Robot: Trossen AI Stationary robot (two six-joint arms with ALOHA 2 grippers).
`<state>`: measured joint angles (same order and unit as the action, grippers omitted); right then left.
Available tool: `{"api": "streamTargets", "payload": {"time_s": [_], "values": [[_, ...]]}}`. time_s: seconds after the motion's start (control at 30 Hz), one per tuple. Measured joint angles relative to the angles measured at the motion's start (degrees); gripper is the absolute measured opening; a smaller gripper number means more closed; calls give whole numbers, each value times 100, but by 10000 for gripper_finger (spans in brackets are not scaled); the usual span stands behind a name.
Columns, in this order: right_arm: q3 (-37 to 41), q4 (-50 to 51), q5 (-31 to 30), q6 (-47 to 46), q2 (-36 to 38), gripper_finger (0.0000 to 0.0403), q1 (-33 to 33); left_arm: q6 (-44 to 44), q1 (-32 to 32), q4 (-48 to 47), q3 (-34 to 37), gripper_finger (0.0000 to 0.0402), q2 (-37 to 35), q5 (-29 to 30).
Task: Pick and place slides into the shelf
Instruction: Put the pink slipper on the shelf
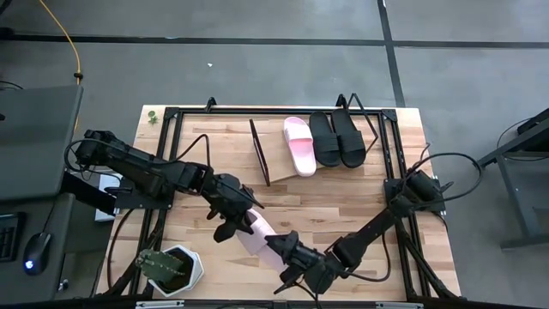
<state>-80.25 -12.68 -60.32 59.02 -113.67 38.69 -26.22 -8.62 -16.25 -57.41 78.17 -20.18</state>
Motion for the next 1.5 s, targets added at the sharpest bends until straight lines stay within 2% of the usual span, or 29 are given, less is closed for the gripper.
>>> {"api": "streamTargets", "payload": {"time_s": [0.2,0.57,0.73,1.03,1.5], "values": [[0,-232,-49,-1,-2,174,-108,-17,0,106,0,8,0,-4],[0,-371,138,-24,-2,170,-162,-22,0,160,2,15,0,-15],[0,-436,211,-106,-2,132,-183,-71,0,184,2,10,0,-46],[4,-464,398,-357,-4,11,-190,-79,0,188,2,25,0,-79],[7,-521,265,-450,-3,2,-196,171,0,114,-2,34,-2,135]]}}
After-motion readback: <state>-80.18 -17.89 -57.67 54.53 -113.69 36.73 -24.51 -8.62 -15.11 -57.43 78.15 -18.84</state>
